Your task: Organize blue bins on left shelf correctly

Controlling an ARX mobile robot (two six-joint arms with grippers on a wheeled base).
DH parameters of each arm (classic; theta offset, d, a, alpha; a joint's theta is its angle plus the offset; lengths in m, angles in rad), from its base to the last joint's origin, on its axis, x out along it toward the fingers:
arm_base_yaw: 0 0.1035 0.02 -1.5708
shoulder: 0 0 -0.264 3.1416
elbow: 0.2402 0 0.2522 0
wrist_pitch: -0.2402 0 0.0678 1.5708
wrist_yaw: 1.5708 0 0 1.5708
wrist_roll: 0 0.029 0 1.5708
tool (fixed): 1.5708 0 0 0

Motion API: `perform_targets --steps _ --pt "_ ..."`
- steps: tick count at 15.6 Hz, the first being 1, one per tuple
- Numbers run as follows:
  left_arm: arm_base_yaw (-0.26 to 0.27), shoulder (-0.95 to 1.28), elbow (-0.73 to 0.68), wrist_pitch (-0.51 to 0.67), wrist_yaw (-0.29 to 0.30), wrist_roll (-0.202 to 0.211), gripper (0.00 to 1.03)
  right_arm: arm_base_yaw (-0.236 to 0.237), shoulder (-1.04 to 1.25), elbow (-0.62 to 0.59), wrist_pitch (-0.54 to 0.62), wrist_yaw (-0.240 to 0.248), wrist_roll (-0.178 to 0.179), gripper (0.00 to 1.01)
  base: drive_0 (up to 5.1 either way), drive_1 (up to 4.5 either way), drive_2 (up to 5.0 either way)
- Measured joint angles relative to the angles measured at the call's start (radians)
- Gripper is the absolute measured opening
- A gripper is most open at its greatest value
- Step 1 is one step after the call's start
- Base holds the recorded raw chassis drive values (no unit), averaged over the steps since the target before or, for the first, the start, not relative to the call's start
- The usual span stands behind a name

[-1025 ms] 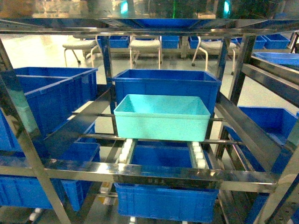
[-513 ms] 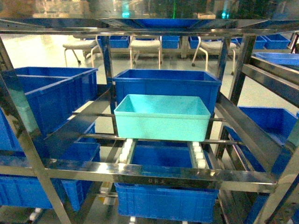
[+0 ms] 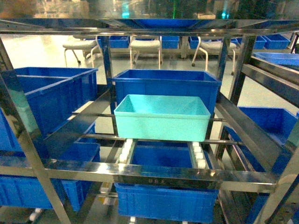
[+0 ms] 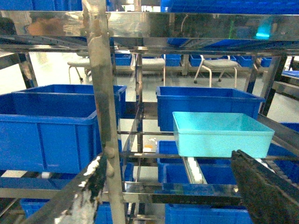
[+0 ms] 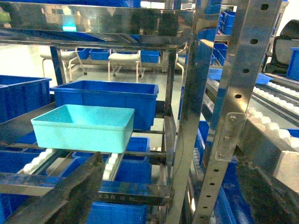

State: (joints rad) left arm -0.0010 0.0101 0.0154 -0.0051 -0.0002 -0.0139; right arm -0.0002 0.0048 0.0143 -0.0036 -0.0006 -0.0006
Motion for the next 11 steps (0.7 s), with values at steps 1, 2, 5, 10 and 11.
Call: perform_targets --steps 1,2,5,10,11 --pt "0.000 0.000 0.000 0.000 0.000 0.000 0.92 0.000 0.000 0.000 0.000 0.000 0.000 0.93 0.0 0.00 0.0" --pt "0.000 0.000 0.000 0.000 0.000 0.001 1.00 0.000 0.000 0.000 0.000 0.000 0.000 1.00 0.0 0.00 0.0" --pt "0.000 0.000 0.000 0.000 0.000 0.000 0.98 0.000 0.000 0.000 0.000 0.000 0.000 0.98 0.0 0.00 0.0" --pt "0.000 0.000 0.000 0.000 0.000 0.001 0.98 0.000 0.000 0.000 0.000 0.000 0.000 0.98 0.0 0.00 0.0" --pt "0.000 0.000 0.000 0.000 0.000 0.000 0.98 0.000 0.000 0.000 0.000 0.000 0.000 0.98 0.0 0.00 0.0"
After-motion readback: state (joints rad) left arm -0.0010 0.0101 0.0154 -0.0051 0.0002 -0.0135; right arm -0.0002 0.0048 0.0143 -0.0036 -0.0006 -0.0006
